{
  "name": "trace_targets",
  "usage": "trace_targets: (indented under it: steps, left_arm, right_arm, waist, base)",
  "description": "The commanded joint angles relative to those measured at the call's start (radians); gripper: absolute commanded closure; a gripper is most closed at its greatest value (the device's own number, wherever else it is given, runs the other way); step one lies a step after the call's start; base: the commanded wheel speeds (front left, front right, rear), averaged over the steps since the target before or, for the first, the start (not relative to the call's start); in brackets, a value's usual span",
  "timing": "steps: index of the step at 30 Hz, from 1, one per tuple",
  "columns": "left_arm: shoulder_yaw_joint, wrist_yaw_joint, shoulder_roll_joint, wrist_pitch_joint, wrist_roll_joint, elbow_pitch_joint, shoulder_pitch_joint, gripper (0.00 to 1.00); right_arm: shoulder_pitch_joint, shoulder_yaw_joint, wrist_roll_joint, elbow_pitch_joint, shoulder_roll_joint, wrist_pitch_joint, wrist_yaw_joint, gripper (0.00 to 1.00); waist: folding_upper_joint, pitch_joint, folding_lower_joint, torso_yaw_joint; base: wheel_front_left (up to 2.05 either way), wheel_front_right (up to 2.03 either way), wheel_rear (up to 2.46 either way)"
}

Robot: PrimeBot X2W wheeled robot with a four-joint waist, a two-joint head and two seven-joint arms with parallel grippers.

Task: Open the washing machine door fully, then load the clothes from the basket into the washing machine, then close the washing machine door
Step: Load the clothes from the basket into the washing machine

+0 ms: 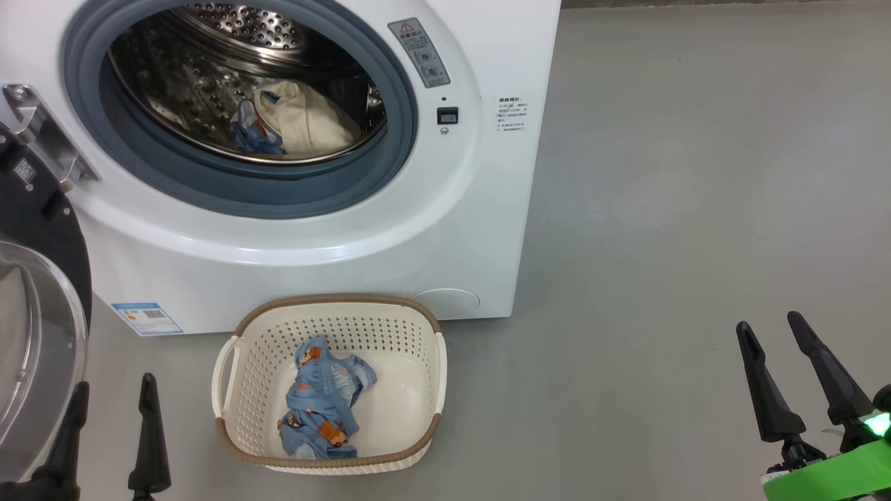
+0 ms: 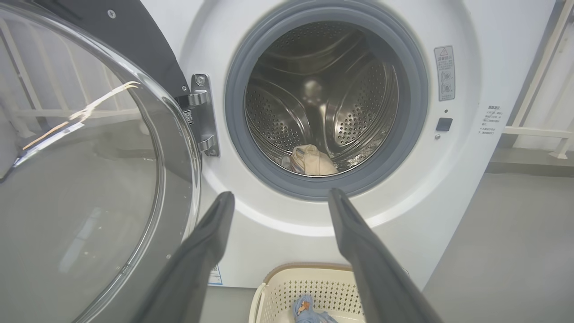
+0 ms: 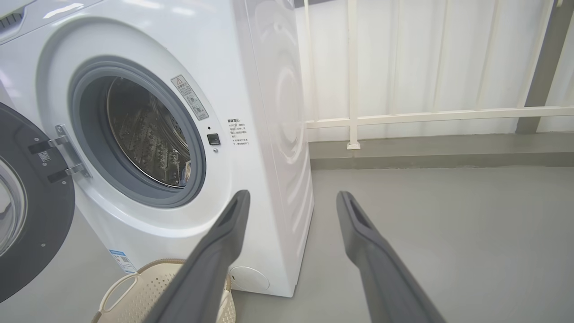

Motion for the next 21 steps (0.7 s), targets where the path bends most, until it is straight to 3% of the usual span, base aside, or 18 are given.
trace_targets:
  steps: [1, 21]
  left_arm:
    - [0.037, 0.01, 0.019, -0.003, -0.001, -0.041, -0.009, 0.0]
    - [0.019, 0.027, 0.023, 0.019, -0.014, -0.099, 0.014, 0.0]
  right_arm:
    - [0.003, 0.01, -0.005, -0.026, -0.023, -0.008, 0.007, 0.0]
    - [-0.003, -0.004, -0.002, -0.032, 0.0, -0.008, 0.007, 0.0]
  waist:
    - [0.0, -0.001, 0.0, -0.001]
    - [0.0, 0.019, 0.0, -0.01]
  base:
    - [0.0, 0.0, 0.0]
    - [0.0, 0.0, 0.0]
